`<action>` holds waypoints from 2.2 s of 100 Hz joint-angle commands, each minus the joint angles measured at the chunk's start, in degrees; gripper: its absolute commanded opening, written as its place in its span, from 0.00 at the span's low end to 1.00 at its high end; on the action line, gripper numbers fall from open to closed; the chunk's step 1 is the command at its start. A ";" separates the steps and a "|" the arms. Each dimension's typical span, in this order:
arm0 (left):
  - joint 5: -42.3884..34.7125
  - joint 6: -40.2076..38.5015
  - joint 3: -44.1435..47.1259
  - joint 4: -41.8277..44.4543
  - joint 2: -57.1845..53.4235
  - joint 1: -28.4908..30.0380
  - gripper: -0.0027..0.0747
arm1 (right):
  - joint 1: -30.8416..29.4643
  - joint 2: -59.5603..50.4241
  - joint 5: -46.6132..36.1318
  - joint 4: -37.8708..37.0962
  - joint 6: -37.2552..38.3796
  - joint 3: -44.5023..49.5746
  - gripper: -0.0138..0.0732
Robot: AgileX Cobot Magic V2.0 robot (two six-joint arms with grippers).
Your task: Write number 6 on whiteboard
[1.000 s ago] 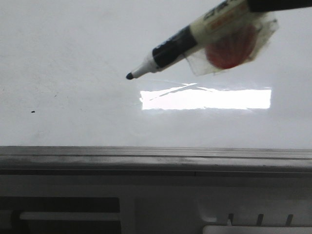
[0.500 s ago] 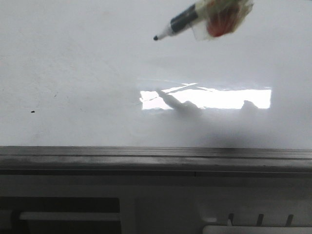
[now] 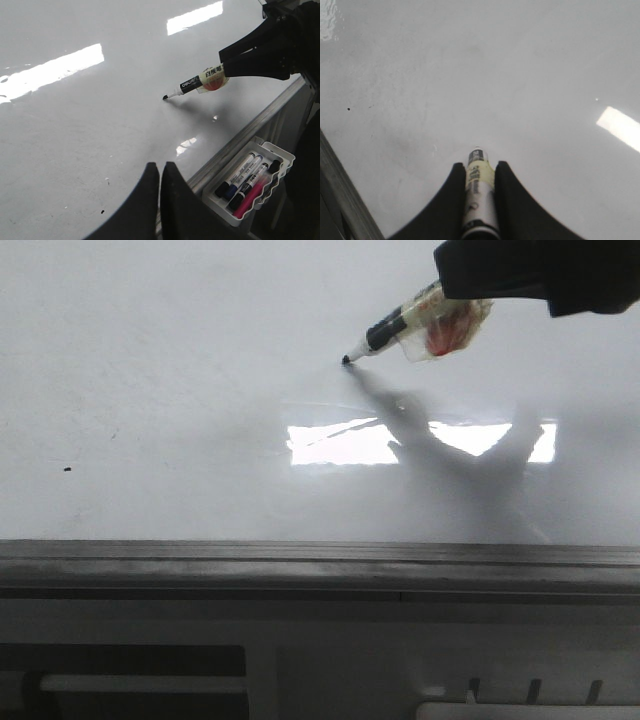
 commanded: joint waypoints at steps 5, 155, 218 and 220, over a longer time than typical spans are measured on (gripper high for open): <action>-3.03 -0.49 -1.46 -2.46 0.26 0.25 0.01 | -1.57 -0.39 -3.93 1.12 -0.55 -1.96 0.09; -2.58 -0.49 -1.37 -2.54 0.26 0.25 0.01 | -17.53 -3.49 23.05 0.71 -0.55 -6.31 0.09; -2.58 -0.49 -1.37 -2.54 0.26 0.25 0.01 | -8.66 3.70 20.36 0.71 -0.55 -8.38 0.09; -2.58 -0.49 -1.37 -2.54 0.26 0.25 0.01 | -8.66 3.56 20.28 0.71 -0.55 -8.38 0.09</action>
